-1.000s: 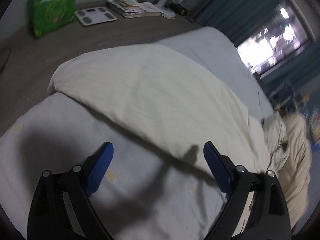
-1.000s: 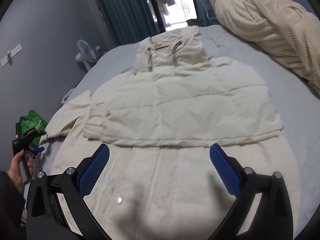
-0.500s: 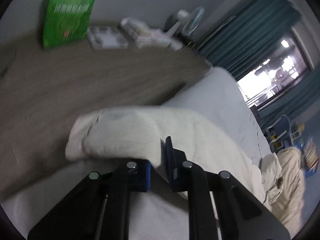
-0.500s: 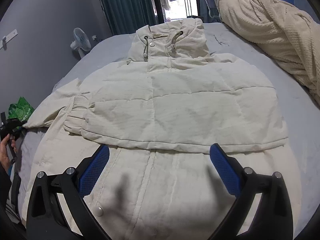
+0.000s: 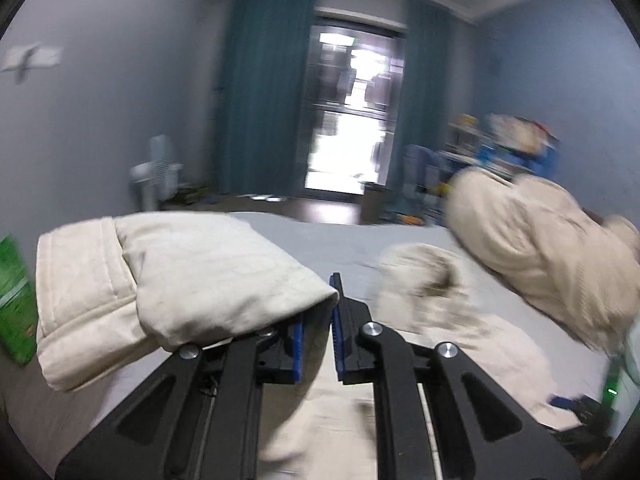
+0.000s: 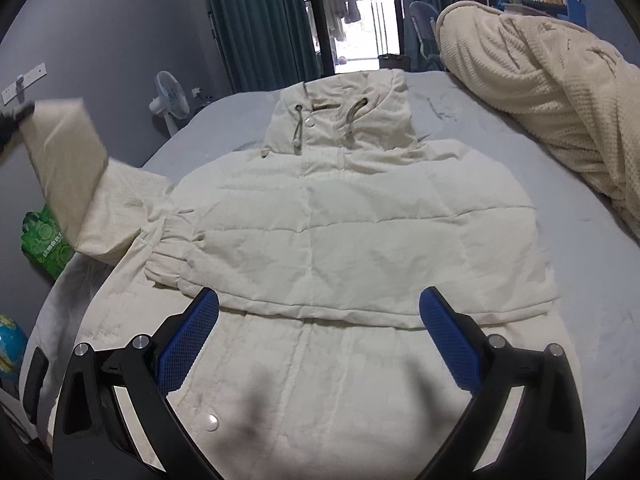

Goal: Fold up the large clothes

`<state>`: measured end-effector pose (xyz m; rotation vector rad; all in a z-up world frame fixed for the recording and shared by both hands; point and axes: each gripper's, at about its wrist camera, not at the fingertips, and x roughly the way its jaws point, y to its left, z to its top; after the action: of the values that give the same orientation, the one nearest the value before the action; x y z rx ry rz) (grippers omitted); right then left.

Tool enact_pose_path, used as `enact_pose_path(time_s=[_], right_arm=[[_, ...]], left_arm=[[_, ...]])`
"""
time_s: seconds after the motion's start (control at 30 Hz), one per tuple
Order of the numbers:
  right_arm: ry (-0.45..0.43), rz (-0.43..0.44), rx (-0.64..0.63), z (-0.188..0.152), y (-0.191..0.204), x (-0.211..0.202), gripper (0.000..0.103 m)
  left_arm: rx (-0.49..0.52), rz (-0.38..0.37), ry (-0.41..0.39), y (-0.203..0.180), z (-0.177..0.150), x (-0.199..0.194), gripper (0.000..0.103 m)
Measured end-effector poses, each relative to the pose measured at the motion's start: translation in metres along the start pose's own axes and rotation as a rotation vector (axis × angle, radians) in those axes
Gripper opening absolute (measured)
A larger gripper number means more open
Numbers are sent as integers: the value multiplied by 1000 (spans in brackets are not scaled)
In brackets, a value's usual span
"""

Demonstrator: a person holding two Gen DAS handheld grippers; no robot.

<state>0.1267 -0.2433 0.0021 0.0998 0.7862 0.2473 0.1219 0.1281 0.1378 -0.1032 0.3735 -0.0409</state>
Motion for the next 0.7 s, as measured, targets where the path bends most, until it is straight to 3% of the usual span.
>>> enact_pose_path(time_s=[0.17, 0.33, 0.4, 0.43, 0.47, 0.57, 0.7], right_arm=[[-10, -30, 62, 6, -27, -6, 96], [-8, -63, 121, 8, -52, -11, 96], [-13, -64, 145, 9, -62, -15, 96], [-18, -63, 155, 10, -65, -17, 96], [-22, -62, 160, 11, -67, -18, 96], [-25, -42, 167, 13, -66, -21, 96], [-31, 14, 98, 13, -33, -15, 96]], left_arm=[[157, -161, 122, -109, -41, 22, 9], [206, -244, 302, -161, -100, 62, 10], [159, -278, 391, -157, -122, 79, 27], [122, -263, 434, -155, -133, 85, 58], [87, -247, 446, -149, -140, 83, 74], [-26, -237, 450, -121, -160, 63, 78], [10, -85, 447, -77, -169, 36, 79]])
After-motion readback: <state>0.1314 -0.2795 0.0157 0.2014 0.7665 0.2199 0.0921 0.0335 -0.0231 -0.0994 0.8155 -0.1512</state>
